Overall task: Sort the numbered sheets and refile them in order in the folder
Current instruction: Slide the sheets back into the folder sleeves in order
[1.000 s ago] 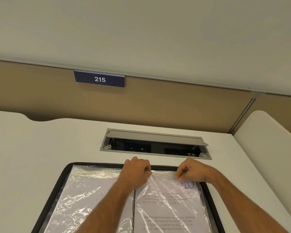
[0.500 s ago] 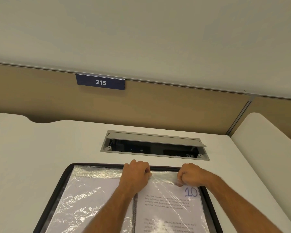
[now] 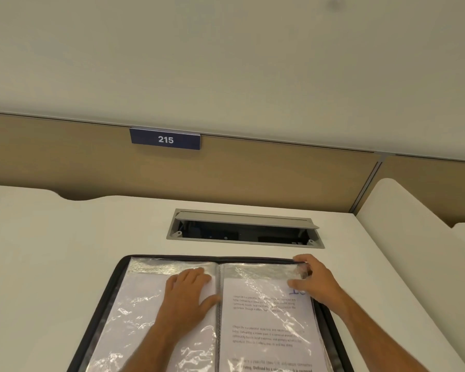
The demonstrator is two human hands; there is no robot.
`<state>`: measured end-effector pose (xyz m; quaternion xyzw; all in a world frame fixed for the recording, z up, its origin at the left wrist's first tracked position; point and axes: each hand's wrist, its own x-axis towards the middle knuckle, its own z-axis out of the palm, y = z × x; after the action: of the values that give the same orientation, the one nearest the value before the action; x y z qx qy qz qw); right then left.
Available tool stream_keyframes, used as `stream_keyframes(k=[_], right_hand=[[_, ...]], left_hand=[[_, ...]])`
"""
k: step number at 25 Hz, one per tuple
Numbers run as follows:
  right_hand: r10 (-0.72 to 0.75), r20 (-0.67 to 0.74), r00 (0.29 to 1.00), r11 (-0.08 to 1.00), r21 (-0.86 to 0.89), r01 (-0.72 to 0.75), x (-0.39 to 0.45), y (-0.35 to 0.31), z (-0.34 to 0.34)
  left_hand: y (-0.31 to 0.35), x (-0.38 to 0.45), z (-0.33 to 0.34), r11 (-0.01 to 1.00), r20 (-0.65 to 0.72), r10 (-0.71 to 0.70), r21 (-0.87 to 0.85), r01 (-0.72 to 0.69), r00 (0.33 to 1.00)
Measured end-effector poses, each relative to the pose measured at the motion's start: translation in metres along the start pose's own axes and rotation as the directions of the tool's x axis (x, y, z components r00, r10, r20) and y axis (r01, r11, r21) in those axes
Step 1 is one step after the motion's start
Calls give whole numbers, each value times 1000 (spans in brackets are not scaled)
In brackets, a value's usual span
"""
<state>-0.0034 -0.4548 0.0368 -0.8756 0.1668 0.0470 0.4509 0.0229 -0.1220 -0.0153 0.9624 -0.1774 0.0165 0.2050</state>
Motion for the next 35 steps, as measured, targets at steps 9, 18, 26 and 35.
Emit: stream_keyframes(k=[9, 18, 26, 35], right_hand=[[276, 149, 949, 932, 200, -303, -73, 13, 3], [276, -132, 952, 958, 118, -262, -118, 39, 10], [40, -298, 954, 797, -566, -210, -139, 15, 44], [-195, -36, 980, 975, -116, 189, -184, -65, 169]], left_hand=[[-35, -75, -16, 982, 3, -165, 91, 164, 986], [-56, -127, -41, 913, -20, -407, -27, 406, 913], [-54, -134, -69, 718, 27, -684, -148, 680, 729], [-61, -122, -98, 613, 245, -700, -275, 741, 671]])
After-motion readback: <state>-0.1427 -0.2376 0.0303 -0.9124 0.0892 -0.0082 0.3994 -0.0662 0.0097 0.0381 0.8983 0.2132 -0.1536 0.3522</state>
